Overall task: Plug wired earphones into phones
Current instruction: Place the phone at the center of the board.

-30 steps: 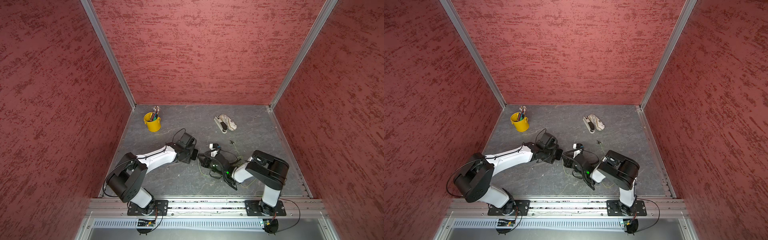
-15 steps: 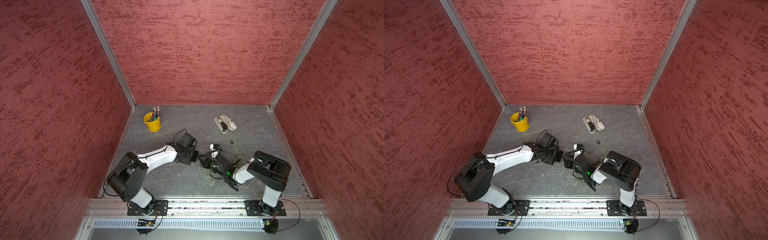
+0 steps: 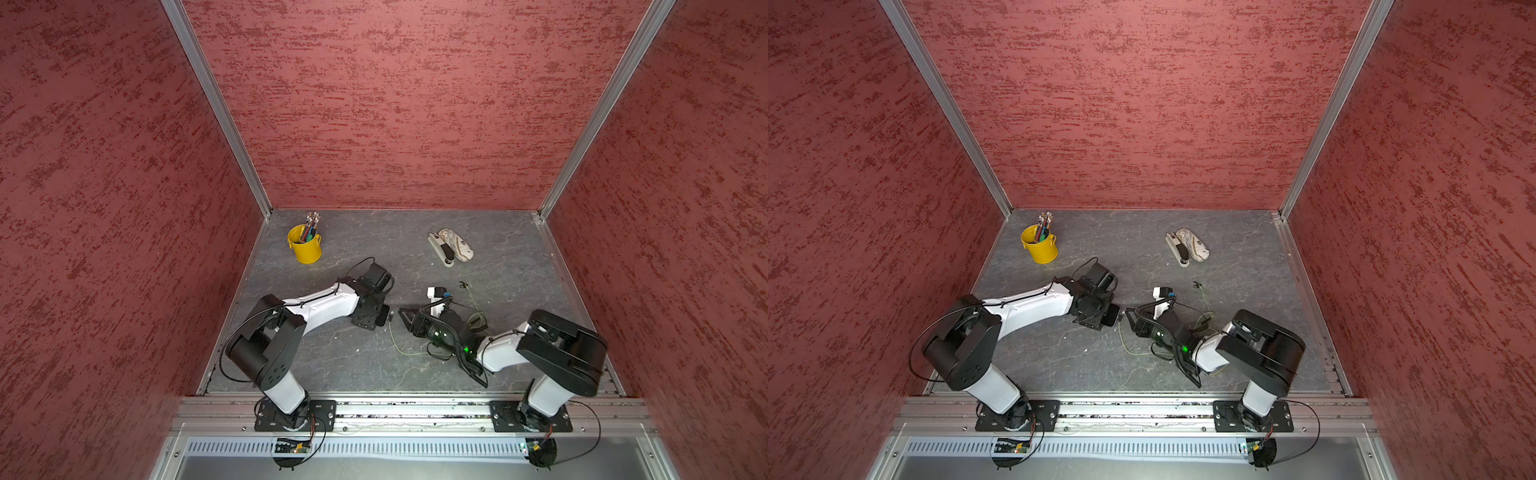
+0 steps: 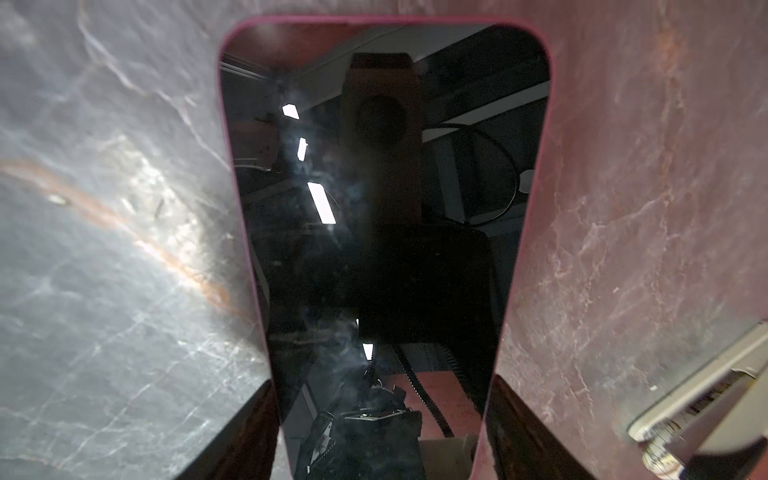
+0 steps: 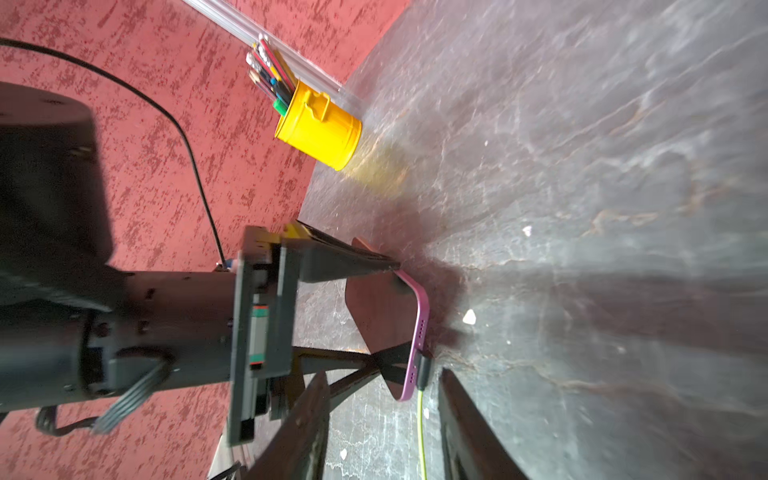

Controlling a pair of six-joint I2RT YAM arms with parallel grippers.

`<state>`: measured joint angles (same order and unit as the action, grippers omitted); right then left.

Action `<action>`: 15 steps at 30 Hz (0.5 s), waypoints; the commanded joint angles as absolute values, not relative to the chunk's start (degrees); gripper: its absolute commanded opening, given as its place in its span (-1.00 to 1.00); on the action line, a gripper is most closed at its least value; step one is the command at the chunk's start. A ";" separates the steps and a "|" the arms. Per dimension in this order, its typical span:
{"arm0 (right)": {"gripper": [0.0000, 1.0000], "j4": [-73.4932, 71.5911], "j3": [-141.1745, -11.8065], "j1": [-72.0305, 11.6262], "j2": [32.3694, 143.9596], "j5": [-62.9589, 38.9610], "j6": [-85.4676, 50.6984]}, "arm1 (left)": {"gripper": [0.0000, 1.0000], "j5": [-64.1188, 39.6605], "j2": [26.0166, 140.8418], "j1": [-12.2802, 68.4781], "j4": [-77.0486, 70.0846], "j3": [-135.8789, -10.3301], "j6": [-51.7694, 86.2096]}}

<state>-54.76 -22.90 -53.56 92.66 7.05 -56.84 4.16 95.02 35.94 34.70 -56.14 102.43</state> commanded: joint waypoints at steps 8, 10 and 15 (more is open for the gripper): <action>0.03 -29.57 -22.49 -53.48 71.13 22.16 -51.40 | 0.57 10.28 100.96 36.25 44.86 -63.05 103.83; 0.08 -25.41 -22.83 -53.52 67.12 24.82 -50.50 | 0.65 10.47 101.33 36.29 45.56 -63.62 103.70; 0.22 -15.19 -25.83 -53.53 59.58 29.72 -47.14 | 0.93 10.53 100.15 36.32 46.38 -63.83 103.12</action>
<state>-24.58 -23.40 -53.58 61.98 23.66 -49.95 9.19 100.95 36.12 43.51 -63.24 103.24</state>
